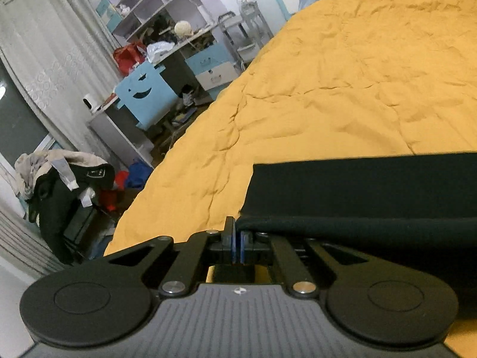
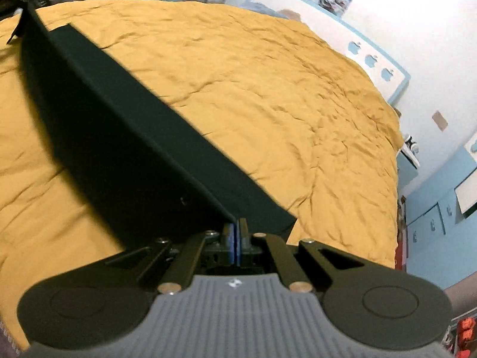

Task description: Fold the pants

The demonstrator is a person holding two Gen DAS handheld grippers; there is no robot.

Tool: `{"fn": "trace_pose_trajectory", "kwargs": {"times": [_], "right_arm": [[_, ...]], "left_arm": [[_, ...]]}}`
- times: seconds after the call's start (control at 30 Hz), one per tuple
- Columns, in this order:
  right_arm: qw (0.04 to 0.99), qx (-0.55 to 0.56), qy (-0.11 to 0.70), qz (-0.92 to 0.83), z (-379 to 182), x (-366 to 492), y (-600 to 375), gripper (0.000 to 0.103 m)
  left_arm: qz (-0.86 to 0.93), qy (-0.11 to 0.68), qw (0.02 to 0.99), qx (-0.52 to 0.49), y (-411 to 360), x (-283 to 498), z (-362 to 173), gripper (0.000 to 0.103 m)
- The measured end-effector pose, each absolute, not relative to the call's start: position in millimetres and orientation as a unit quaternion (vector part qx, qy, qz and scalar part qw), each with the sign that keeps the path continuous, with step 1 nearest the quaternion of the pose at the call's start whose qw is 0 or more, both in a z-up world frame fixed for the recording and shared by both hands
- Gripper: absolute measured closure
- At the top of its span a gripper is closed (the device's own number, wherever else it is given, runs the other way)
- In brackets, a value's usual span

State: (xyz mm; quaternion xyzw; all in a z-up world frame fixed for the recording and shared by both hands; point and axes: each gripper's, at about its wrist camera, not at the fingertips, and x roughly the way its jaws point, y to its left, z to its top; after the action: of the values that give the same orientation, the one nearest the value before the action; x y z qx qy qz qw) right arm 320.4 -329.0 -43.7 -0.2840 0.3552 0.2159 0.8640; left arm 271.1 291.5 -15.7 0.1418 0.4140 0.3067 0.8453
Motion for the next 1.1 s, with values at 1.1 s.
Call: {"fn": "trace_pose_trajectory", "kwargs": {"times": [1.1], "right_arm": [[0.791, -0.142, 0.502, 0.321, -154.6, 521.1, -354.1, 0.096]], "left_arm": [[0.303, 0.495, 0.788, 0.203, 288.3, 425.8, -134.9, 0.101]]}}
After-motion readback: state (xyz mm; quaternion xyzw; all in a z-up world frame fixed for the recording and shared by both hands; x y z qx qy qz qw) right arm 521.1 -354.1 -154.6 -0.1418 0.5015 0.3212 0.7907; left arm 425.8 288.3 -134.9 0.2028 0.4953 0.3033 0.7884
